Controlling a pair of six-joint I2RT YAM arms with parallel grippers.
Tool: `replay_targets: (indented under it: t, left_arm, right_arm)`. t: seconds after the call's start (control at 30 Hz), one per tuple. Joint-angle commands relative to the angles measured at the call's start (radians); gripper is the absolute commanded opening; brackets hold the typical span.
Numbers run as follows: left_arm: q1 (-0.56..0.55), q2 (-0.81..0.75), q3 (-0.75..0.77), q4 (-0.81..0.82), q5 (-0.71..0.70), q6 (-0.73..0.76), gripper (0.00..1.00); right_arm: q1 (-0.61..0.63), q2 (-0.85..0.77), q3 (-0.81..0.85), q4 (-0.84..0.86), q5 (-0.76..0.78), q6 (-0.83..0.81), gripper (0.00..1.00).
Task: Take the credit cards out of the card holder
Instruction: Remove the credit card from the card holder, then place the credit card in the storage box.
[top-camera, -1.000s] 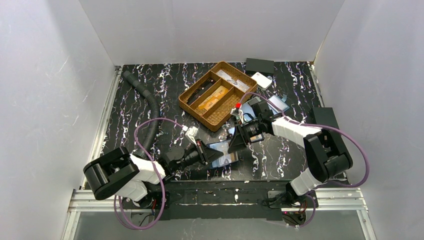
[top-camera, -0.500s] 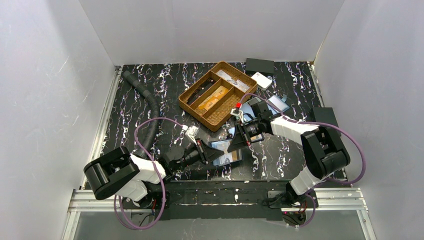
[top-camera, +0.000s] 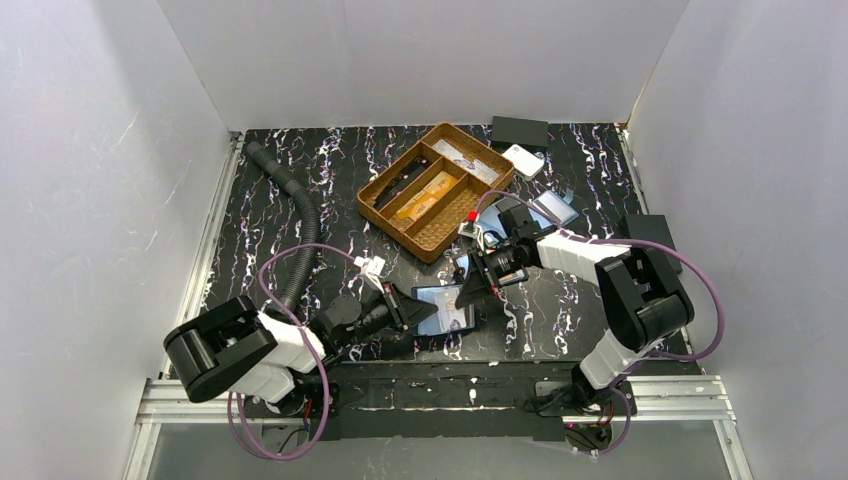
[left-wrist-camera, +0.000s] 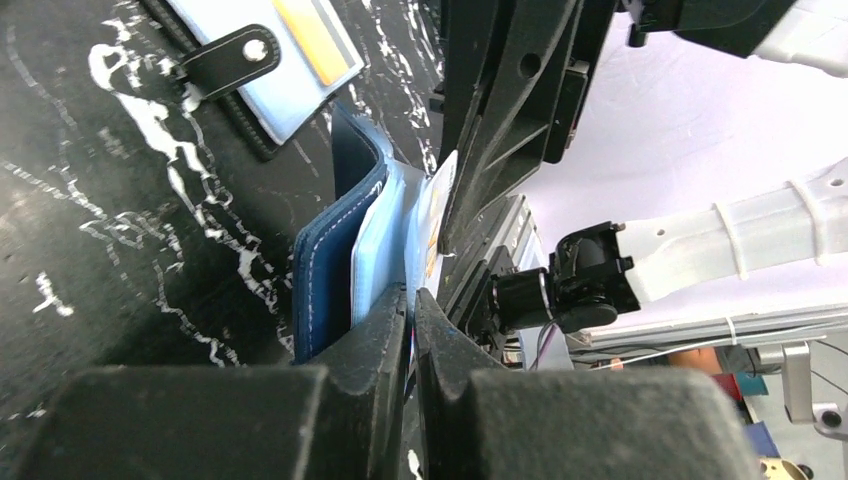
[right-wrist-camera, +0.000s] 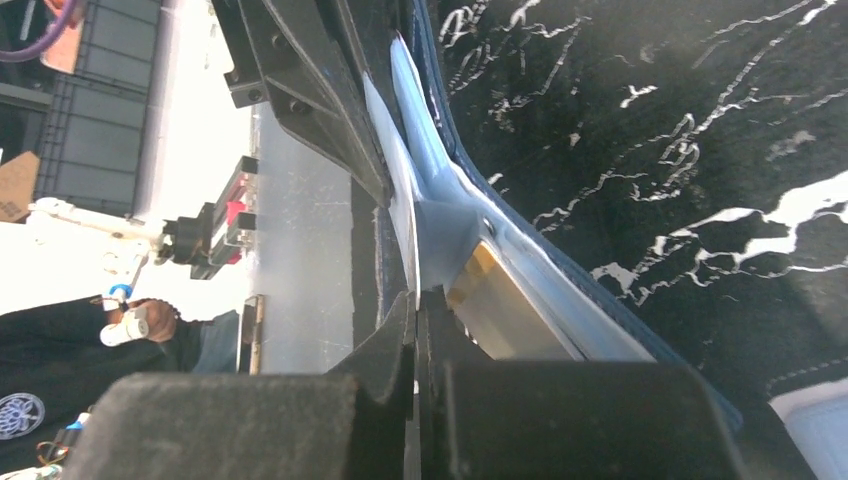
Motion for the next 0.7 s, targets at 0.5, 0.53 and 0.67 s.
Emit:
replay_targets:
  t: [0.5, 0.53, 0.67]
  left_arm:
    - [0.032, -0.131, -0.093, -0.382, -0.19, -0.052, 0.0]
    - [0.033, -0.164, -0.096, -0.441, -0.208, -0.065, 0.0]
    - [0.034, -0.338, -0.074, -0.753, -0.274, -0.106, 0.07]
  right_arm:
    - [-0.017, 0.027, 0.173, -0.473, 0.299, -0.544, 0.01]
    - [-0.026, -0.001, 0.165, -0.464, 0.31, -0.549, 0.01]
    - [-0.083, -0.12, 0.132, -0.434, 0.338, -0.566, 0.01]
